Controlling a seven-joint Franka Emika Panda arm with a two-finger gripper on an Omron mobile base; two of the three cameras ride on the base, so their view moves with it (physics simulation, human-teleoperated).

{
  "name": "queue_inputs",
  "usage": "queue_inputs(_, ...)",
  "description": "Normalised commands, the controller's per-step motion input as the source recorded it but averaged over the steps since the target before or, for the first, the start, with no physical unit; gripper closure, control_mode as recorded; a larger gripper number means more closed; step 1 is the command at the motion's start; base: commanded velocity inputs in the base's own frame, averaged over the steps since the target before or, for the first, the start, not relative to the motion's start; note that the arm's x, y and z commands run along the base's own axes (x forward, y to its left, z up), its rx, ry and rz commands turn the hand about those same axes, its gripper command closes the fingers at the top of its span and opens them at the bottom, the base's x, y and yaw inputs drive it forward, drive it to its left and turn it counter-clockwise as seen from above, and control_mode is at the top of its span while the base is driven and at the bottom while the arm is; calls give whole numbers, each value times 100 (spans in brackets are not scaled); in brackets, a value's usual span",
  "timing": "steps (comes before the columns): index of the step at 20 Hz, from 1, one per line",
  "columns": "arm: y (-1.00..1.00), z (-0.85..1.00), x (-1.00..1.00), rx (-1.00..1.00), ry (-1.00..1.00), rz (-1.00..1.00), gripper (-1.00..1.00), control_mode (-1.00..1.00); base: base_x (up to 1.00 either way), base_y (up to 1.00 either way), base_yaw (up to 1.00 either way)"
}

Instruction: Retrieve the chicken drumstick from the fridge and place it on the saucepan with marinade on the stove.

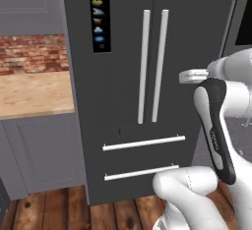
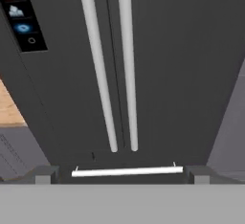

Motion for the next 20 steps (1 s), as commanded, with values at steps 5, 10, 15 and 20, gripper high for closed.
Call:
queue_inputs(5,-1,12,46,8,-9,0,-100,-100,0,0,0)
queue_inputs(10,0,0,42,1,-11,0,-100,-100,0,0,0)
queue_inputs(15,-3,-2,54,0,-5,-1,-100,-100,0,0,0)
queue_inputs(20,-9,0,65,0,0,0,-100,-100,0,0,0)
